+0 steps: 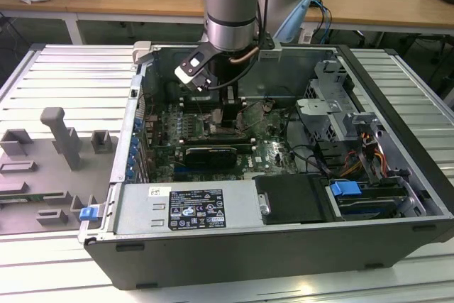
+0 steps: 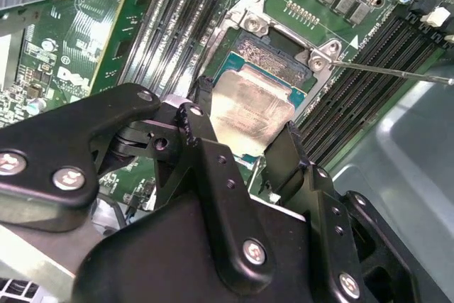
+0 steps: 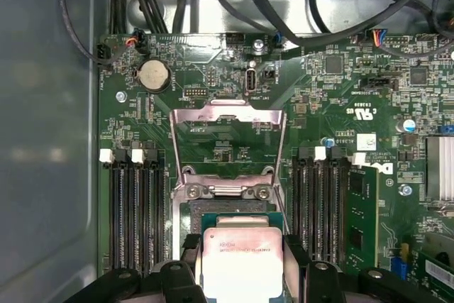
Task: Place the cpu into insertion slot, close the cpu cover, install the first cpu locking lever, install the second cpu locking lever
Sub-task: 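Place the cpu into insertion slot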
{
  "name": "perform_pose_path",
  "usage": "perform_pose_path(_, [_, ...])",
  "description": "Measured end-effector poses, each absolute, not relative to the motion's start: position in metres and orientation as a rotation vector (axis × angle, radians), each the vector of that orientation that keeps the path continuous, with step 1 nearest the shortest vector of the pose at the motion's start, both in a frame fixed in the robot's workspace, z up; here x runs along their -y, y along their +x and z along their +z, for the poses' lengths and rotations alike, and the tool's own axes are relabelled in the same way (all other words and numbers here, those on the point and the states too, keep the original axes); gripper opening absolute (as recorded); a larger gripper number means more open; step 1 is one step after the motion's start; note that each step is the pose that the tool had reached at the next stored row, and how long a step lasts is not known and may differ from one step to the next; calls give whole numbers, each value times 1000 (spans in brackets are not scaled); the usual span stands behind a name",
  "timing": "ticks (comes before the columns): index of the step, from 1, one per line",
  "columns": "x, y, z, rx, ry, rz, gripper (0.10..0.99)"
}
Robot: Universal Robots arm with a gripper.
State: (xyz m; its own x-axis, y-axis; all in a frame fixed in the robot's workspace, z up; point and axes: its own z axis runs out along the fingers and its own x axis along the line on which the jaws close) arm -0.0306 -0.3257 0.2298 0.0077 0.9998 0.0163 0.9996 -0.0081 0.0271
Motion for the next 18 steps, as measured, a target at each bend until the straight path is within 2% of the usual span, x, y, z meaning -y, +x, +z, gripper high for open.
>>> perform_pose_path(18, [323, -32, 215, -2207, 2224, 48, 541])
